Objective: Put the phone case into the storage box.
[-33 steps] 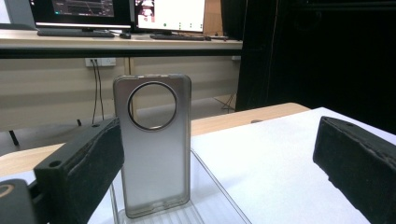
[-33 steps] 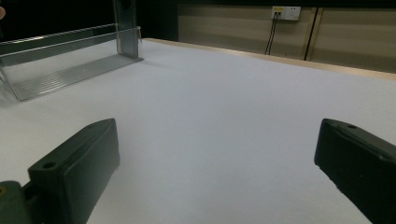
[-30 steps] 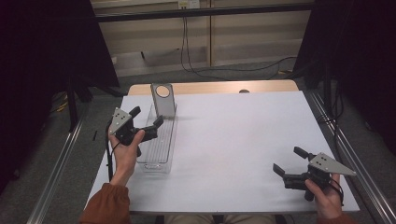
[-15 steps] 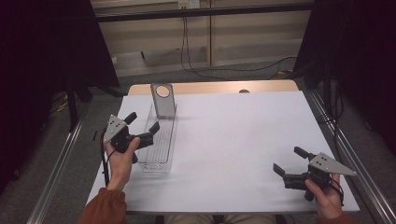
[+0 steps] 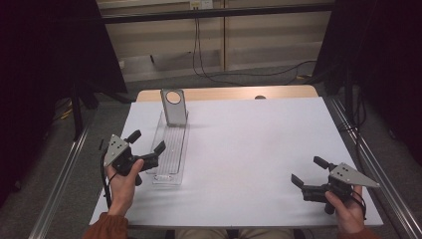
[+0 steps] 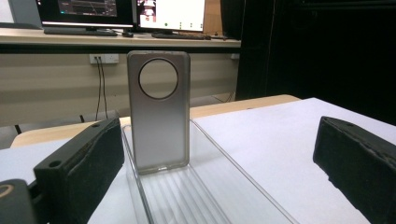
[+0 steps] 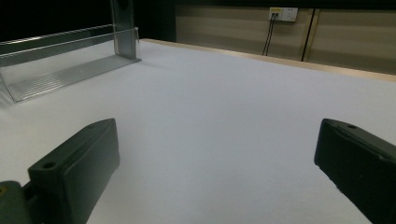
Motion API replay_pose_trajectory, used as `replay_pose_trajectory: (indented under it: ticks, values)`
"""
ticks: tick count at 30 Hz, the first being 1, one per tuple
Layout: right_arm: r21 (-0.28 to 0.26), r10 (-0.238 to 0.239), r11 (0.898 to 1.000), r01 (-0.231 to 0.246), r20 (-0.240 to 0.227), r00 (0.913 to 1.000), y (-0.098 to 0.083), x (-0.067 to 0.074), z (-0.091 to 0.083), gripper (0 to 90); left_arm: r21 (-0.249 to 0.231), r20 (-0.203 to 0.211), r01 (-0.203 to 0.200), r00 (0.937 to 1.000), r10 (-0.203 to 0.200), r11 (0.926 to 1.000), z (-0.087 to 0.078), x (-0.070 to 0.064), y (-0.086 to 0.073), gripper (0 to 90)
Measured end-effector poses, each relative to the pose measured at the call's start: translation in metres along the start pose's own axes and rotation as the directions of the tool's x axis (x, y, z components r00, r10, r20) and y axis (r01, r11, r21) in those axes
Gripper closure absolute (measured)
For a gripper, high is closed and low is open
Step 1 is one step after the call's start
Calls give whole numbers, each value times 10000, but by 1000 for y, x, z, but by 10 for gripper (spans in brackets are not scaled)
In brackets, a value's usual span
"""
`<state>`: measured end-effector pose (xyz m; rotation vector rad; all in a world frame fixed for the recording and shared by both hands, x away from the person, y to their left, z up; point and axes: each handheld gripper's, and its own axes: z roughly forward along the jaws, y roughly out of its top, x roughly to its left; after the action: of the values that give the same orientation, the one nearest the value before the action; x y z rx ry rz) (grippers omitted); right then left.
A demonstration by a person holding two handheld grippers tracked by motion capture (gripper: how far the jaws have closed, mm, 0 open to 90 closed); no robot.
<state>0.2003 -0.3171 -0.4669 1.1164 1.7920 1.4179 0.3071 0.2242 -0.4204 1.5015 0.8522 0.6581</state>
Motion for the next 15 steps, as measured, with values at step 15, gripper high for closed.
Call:
replay_pose_trajectory:
  ticks: [15]
  values:
    - [-69, 83, 9999, -83, 127, 9999, 1, 1, -1, 0, 143, -309, 122, 9995, -118, 9998, -28, -5, -23, 21]
